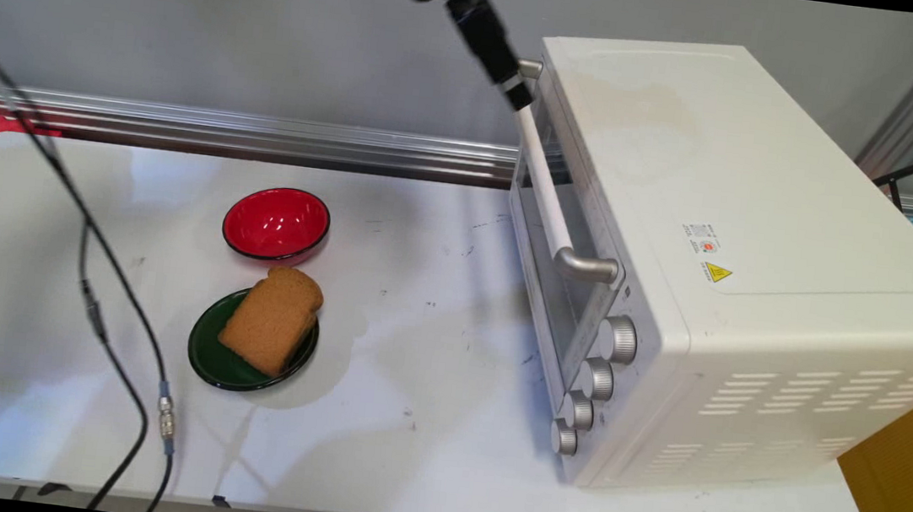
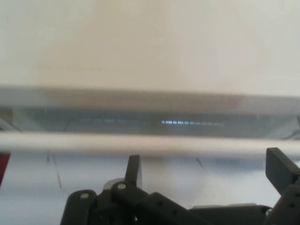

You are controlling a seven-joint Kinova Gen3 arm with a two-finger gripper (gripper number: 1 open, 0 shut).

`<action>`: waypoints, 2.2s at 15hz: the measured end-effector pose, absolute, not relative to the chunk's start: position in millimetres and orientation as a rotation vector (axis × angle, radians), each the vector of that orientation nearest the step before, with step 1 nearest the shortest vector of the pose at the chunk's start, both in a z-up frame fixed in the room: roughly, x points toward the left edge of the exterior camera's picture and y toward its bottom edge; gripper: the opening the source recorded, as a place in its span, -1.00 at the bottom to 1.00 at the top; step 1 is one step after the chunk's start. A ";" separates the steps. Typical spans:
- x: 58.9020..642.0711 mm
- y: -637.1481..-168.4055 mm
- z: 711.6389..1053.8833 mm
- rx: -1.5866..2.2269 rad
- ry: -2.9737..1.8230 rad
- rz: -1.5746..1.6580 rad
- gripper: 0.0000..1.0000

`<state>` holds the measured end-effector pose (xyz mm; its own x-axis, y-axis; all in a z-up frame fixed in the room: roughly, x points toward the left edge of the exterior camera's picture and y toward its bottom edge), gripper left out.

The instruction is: Open the oven

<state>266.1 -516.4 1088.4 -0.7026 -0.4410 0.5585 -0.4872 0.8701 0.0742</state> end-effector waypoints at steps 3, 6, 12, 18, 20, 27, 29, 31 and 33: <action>246.9 -529.5 1099.3 0.635 -2.468 0.128 1.00; 234.0 -536.3 1104.6 0.611 -2.486 0.128 1.00; 221.0 -541.4 1107.6 0.602 -2.522 0.115 -1.00; 215.0 -543.4 1100.4 0.608 -2.534 0.118 -1.00; 213.9 -544.3 1093.3 0.604 -2.533 0.130 -1.00; 208.3 -541.7 1058.7 0.634 -2.526 0.133 -1.00; 206.3 -542.4 1050.8 0.642 -2.521 0.137 -1.00; 203.8 -543.8 1044.2 0.646 -2.514 0.142 -1.00; 202.3 -545.4 1037.7 0.652 -2.510 0.150 -1.00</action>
